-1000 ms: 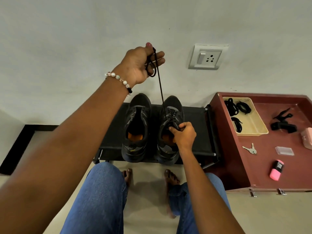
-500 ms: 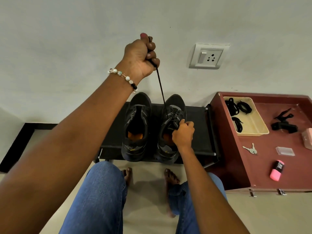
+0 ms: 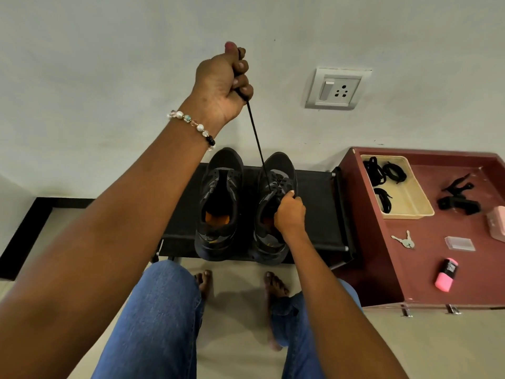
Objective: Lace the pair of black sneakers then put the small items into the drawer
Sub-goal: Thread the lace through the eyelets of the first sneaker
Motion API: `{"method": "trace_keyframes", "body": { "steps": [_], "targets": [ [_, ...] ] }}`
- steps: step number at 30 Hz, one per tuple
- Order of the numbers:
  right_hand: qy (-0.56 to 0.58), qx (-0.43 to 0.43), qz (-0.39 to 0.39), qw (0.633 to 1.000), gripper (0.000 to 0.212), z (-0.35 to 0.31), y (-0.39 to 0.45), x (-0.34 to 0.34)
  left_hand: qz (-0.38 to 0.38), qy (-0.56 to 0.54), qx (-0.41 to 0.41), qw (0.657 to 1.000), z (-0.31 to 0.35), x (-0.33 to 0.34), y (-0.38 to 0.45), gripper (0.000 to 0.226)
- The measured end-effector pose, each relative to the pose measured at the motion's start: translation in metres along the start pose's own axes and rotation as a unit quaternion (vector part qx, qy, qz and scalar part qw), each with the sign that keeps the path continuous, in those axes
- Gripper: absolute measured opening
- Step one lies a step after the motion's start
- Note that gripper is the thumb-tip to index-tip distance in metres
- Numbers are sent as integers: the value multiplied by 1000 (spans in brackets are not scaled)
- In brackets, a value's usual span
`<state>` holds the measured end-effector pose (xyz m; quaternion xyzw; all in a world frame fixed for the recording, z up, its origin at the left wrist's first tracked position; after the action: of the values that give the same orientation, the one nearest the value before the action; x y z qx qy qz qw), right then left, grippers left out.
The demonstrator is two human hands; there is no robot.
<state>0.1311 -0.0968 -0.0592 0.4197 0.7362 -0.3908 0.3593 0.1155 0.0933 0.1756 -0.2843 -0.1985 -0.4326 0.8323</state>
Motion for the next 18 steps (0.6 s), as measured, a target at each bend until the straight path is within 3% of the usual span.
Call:
{"method": "trace_keyframes", "body": {
  "steps": [4,14,18],
  "targets": [
    [-3,-24,7,1000,73,0,-1,-4,-5,102,-6,995,3,0,-2,27],
    [-19,2,-20,1000,70,-2,2,4,-4,-63,-22,998,7,12,0,31],
    [-27,-8,-21,999,70,-3,-1,-3,-22,-30,8,999,1,15,-4,25]
  ]
}}
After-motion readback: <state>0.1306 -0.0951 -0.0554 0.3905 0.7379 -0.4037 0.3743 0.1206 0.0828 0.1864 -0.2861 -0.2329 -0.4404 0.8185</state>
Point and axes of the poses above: each hand's wrist, its own y-axis towards the middle knuckle, its own x-axis out of the palm, z = x × y, the point moved 9 cm from there along y, towards the middle knuckle, and after that the axes turned 5 degrees about -x, right-handed, at the moved point
